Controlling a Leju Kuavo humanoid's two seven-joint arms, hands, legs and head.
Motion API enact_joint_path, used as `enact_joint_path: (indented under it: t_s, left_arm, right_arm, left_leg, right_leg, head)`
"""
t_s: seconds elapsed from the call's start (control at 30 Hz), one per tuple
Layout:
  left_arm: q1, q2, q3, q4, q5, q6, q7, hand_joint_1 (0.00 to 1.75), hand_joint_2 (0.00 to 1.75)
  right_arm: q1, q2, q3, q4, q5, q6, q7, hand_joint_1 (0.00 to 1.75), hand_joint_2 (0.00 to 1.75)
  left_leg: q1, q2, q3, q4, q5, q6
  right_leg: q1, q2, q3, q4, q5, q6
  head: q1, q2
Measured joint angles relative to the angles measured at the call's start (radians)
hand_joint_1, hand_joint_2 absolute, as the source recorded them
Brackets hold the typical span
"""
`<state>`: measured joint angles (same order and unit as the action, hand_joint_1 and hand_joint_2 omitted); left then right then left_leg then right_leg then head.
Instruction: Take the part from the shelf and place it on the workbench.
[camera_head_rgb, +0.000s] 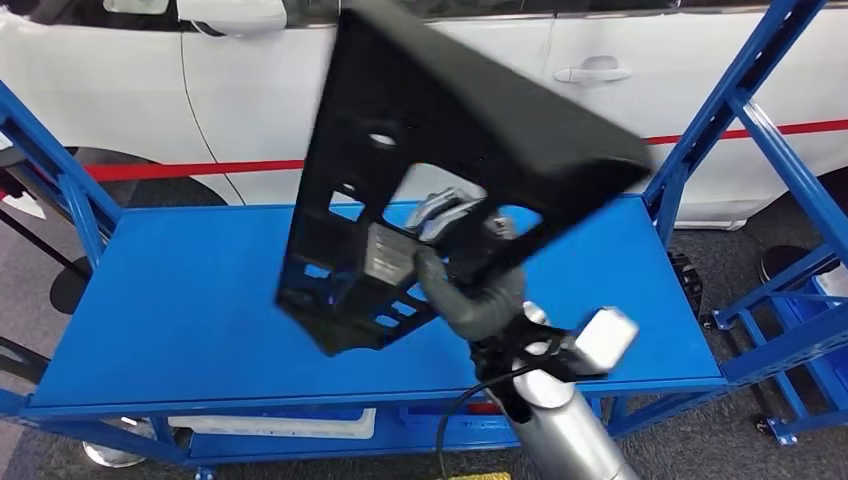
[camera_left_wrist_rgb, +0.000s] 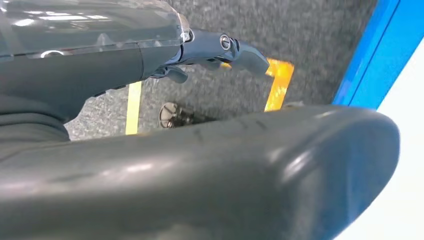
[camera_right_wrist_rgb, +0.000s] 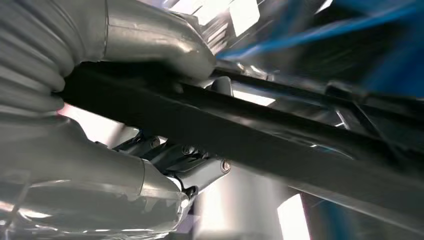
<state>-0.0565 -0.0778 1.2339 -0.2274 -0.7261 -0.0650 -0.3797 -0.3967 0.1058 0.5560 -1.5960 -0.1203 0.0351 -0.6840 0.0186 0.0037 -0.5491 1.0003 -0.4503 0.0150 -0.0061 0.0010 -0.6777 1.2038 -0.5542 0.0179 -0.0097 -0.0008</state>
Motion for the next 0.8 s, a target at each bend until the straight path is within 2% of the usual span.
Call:
enact_joint_path:
  t_s: [0.03,0.07,0.1,0.13,0.17,0.23,0.27,0.37,0.4,0.43,0.53,0.57,0.6,0.63,0.7,0.73,0.77,0.8]
  left_arm:
    - [0.0,0.0,0.004,0.0,0.001,0.004,0.002,0.0,0.0]
    - [0.0,0.0,0.008,0.0,0.001,0.007,0.007,0.0,0.0]
    - [0.0,-0.001,0.01,0.0,0.001,0.009,0.012,0.0,0.0]
    - [-0.001,-0.002,0.012,0.0,-0.001,0.012,0.018,0.0,0.0]
    - [-0.002,-0.003,0.013,0.0,-0.004,0.014,0.024,0.0,0.0]
    - [-0.007,-0.006,0.013,0.0,-0.011,0.021,0.034,0.0,0.0]
    - [-0.01,-0.007,0.013,0.0,-0.014,0.023,0.037,0.0,0.0]
    - [-0.014,-0.008,0.013,0.0,-0.018,0.026,0.04,0.0,0.0]
    - [-0.015,-0.008,0.013,0.0,-0.018,0.026,0.041,0.0,0.0]
    - [-0.015,-0.009,0.013,0.001,-0.018,0.026,0.041,0.0,0.0]
    - [-0.017,-0.01,0.013,0.001,-0.02,0.025,0.042,0.0,0.0]
    - [-0.017,-0.01,0.013,0.001,-0.021,0.024,0.042,0.0,0.0]
    - [-0.018,-0.01,0.013,0.001,-0.022,0.024,0.043,0.0,0.0]
    - [-0.018,-0.01,0.013,0.001,-0.022,0.025,0.044,0.0,0.0]
    - [-0.021,-0.008,0.013,0.001,-0.024,0.025,0.047,0.0,0.0]
    - [-0.024,-0.008,0.013,0.001,-0.025,0.026,0.048,0.0,0.0]
    - [-0.026,-0.007,0.013,0.0,-0.026,0.028,0.05,0.0,0.0]
    - [-0.027,-0.006,0.013,0.0,-0.027,0.031,0.051,0.0,0.0]
  right_arm:
    - [0.012,-0.016,-0.011,-0.053,-0.064,0.06,0.01,1.27,1.75]
    - [0.023,-0.034,-0.022,-0.101,-0.123,0.116,0.024,1.27,1.75]
    - [0.03,-0.049,-0.031,-0.138,-0.166,0.159,0.037,1.27,1.75]
    - [0.032,-0.061,-0.039,-0.17,-0.2,0.192,0.051,1.27,1.75]
    - [0.028,-0.069,-0.046,-0.196,-0.227,0.215,0.066,1.27,1.75]
    - [0.011,-0.078,-0.057,-0.231,-0.27,0.242,0.101,1.27,1.75]
    - [0.003,-0.08,-0.062,-0.241,-0.286,0.249,0.118,1.27,1.75]
    - [-0.012,-0.085,-0.067,-0.262,-0.308,0.257,0.147,1.27,1.75]
    - [-0.016,-0.087,-0.068,-0.267,-0.31,0.258,0.151,1.27,1.75]
    - [-0.02,-0.088,-0.068,-0.27,-0.312,0.26,0.154,1.27,1.75]
    - [-0.023,-0.094,-0.067,-0.274,-0.316,0.271,0.165,1.27,1.75]
    - [-0.022,-0.099,-0.067,-0.274,-0.314,0.275,0.167,1.27,1.75]
    - [-0.021,-0.107,-0.067,-0.273,-0.31,0.278,0.166,1.27,1.75]
    - [-0.021,-0.115,-0.066,-0.272,-0.304,0.279,0.163,1.27,1.75]
    - [-0.021,-0.133,-0.066,-0.27,-0.292,0.28,0.153,1.27,1.75]
    - [-0.021,-0.141,-0.066,-0.269,-0.284,0.277,0.148,1.27,1.75]
    - [-0.021,-0.148,-0.066,-0.269,-0.272,0.271,0.143,1.27,1.75]
    - [-0.019,-0.155,-0.066,-0.269,-0.258,0.265,0.137,1.27,1.75]
  left_leg:
    - [-0.001,0.0,-0.002,0.001,0.0,0.001]
    - [-0.001,-0.001,-0.004,0.002,0.0,0.001]
    - [-0.001,-0.001,-0.005,0.004,0.0,0.001]
    - [-0.001,-0.002,-0.007,0.007,0.0,0.0]
    - [-0.001,-0.002,-0.009,0.011,-0.002,-0.002]
    - [-0.005,-0.003,-0.017,0.022,-0.005,-0.011]
    - [-0.007,-0.003,-0.021,0.026,-0.005,-0.017]
    - [-0.005,-0.004,-0.03,0.028,-0.002,-0.035]
    - [-0.004,-0.004,-0.036,0.039,-0.015,-0.04]
    - [-0.003,-0.004,-0.047,0.067,-0.042,-0.044]
    - [-0.001,-0.004,-0.099,0.23,-0.159,-0.049]
    - [-0.001,-0.004,-0.104,0.268,-0.179,-0.049]
    - [-0.002,-0.004,-0.093,0.271,-0.18,-0.047]
    - [-0.003,-0.004,-0.061,0.235,-0.164,-0.043]
    - [-0.01,-0.003,0.034,0.094,-0.121,-0.031]
    - [-0.015,-0.002,0.068,0.036,-0.105,-0.025]
    - [-0.02,-0.002,0.086,0.002,-0.096,-0.019]
    - [-0.024,-0.001,0.088,-0.009,-0.093,-0.014]
  right_leg:
    - [-0.001,0.0,-0.026,0.059,-0.023,0.003]
    - [-0.002,0.0,-0.041,0.092,-0.029,0.005]
    - [-0.004,0.0,-0.039,0.088,-0.014,0.006]
    - [-0.006,-0.001,-0.018,0.046,0.015,0.006]
    - [-0.007,0.0,0.015,-0.02,0.05,0.004]
    - [-0.007,0.0,0.067,-0.131,0.092,-0.003]
    - [-0.005,0.001,0.076,-0.155,0.099,-0.007]
    - [-0.003,-0.001,0.067,-0.164,0.11,-0.026]
    - [-0.003,-0.003,0.063,-0.167,0.117,-0.034]
    - [-0.005,-0.004,0.059,-0.171,0.124,-0.042]
    - [-0.002,-0.007,0.035,-0.173,0.144,-0.052]
    - [0.0,-0.007,0.025,-0.172,0.151,-0.053]
    - [0.002,-0.007,0.014,-0.172,0.159,-0.053]
    - [0.003,-0.007,0.005,-0.172,0.168,-0.052]
    - [0.005,-0.007,-0.011,-0.171,0.186,-0.049]
    - [0.005,-0.008,-0.016,-0.172,0.194,-0.045]
    - [0.004,-0.009,-0.019,-0.172,0.202,-0.039]
    - [0.003,-0.011,-0.02,-0.175,0.21,-0.033]
  head:
    - [0.0,0.0]
    - [0.0,0.0]
    - [0.0,0.0]
    - [0.0,0.0]
    - [0.0,0.0]
    - [0.0,0.0]
    - [-0.001,0.0]
    - [-0.001,0.0]
    - [-0.001,0.0]
    - [-0.002,0.0]
    - [-0.003,0.0]
    - [-0.003,0.0]
    - [-0.003,0.0]
    - [-0.003,0.0]
    - [-0.003,0.0]
    - [-0.002,0.0]
    - [-0.002,0.0]
    - [-0.002,0.0]
